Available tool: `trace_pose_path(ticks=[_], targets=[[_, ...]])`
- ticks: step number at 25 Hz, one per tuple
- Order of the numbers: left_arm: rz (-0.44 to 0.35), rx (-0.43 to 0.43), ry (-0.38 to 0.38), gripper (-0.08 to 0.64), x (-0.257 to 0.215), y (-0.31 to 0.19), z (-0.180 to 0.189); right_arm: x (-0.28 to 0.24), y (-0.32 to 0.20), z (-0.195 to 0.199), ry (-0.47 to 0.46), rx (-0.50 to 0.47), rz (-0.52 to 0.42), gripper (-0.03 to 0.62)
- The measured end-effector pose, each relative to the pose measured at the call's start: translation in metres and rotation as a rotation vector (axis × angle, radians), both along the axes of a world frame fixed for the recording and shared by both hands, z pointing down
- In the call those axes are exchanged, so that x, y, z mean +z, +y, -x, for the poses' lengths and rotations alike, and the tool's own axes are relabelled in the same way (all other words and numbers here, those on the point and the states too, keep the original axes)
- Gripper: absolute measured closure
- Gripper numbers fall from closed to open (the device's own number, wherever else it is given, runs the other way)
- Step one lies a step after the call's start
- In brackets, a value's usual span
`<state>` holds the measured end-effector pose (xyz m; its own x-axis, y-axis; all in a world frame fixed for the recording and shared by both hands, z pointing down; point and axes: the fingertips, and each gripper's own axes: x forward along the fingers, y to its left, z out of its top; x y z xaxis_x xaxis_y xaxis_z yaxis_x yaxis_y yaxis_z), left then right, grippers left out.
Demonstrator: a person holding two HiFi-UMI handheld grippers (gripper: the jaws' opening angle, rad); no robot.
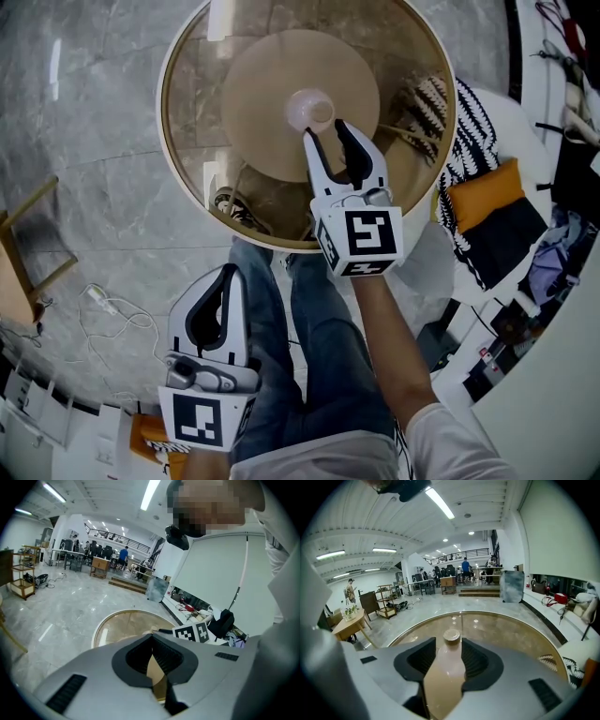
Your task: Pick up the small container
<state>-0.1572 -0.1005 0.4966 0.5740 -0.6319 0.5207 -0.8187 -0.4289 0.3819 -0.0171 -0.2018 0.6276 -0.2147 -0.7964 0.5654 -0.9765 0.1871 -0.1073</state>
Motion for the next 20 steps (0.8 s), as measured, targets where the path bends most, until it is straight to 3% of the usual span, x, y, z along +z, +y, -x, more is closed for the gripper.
trace_pose_path(ticks=[20], targets=[[0.03,-0.048,-0.018,0.544,0.015,0.003,0.021,0.023,-0.029,0.0,0.058,0.039,0.015,0.405]])
